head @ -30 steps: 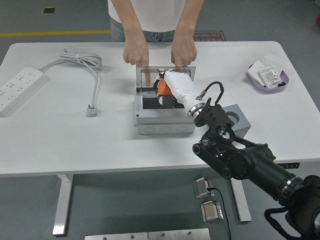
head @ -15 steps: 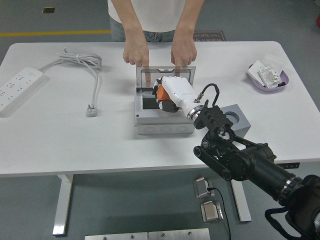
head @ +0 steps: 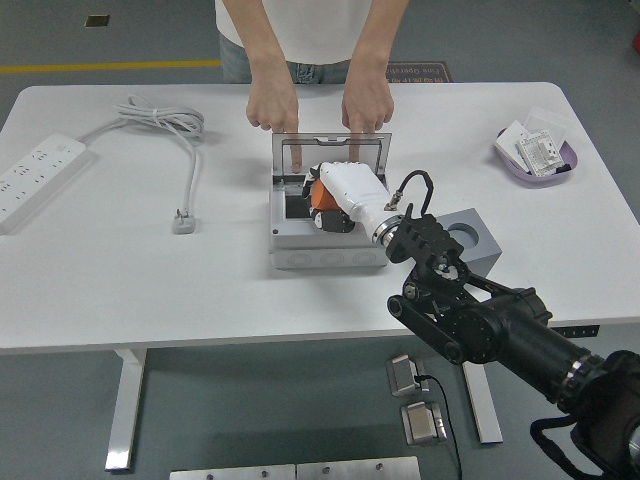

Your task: Fetch the battery,place it into the box,close the lid of the box

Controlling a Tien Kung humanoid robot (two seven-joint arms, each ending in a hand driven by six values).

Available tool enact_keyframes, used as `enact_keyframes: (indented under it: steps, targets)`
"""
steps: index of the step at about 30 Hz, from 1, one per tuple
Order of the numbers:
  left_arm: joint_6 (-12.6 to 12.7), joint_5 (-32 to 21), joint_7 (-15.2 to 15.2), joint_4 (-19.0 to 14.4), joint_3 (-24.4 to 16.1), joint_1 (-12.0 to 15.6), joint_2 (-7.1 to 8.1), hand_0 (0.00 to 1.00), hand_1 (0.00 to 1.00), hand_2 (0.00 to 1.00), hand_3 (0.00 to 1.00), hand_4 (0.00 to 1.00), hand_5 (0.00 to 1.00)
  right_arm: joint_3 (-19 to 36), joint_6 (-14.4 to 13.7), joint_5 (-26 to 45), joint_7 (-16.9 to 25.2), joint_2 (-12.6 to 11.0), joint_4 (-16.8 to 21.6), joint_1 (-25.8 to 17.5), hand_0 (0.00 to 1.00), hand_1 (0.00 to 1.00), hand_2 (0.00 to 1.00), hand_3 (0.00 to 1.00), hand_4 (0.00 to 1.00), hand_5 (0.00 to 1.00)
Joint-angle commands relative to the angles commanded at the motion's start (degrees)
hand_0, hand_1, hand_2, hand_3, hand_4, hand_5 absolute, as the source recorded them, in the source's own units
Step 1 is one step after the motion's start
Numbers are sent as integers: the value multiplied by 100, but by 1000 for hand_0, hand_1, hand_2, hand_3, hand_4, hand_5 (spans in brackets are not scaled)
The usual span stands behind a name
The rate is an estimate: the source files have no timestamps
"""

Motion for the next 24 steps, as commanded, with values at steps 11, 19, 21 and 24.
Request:
enact_keyframes:
  steps: [11, 19, 21, 24]
  targets:
    - [4, 31, 8, 0, -4, 5, 2, 612, 641, 640, 641, 782, 127, 97, 17, 26, 35, 0, 2, 0, 476, 526, 563, 658, 860, 441]
    - [12, 37, 7, 0, 14, -17, -14, 611, 641, 639, 640, 773, 114, 190, 69, 43, 33, 0, 129, 2, 517, 540, 569, 672, 914, 504]
    - [12, 38, 8, 0, 19, -17, -24, 611, 641, 639, 640, 773, 114, 232, 97, 67, 1, 0, 266, -7, 517, 540, 569, 672, 914, 504]
    - [11, 29, 9, 0, 30, -14, -38, 607, 641, 636, 639, 767, 97, 336, 170, 122, -95, -35, 558, -31, 526, 540, 573, 668, 924, 514]
